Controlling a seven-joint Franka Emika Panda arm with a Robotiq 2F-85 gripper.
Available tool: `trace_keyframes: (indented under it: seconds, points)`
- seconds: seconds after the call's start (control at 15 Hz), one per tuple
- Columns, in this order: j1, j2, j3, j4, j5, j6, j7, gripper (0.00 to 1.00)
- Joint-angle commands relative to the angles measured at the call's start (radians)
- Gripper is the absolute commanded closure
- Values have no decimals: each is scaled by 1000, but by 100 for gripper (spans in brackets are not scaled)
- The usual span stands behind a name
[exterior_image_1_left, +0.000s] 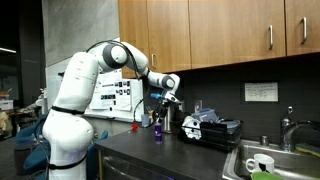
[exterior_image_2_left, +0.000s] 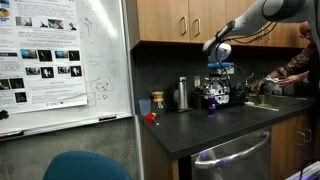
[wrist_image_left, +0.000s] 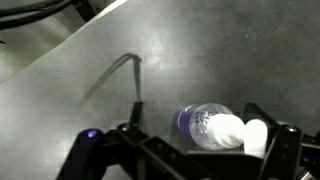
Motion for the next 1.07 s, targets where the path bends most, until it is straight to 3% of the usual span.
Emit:
trace_keyframes:
  seconds: [0.0, 1.0]
  points:
    - [3, -14, 4, -13, 5, -14, -13, 0]
    - [7, -20, 13, -1, 18, -24, -25, 0]
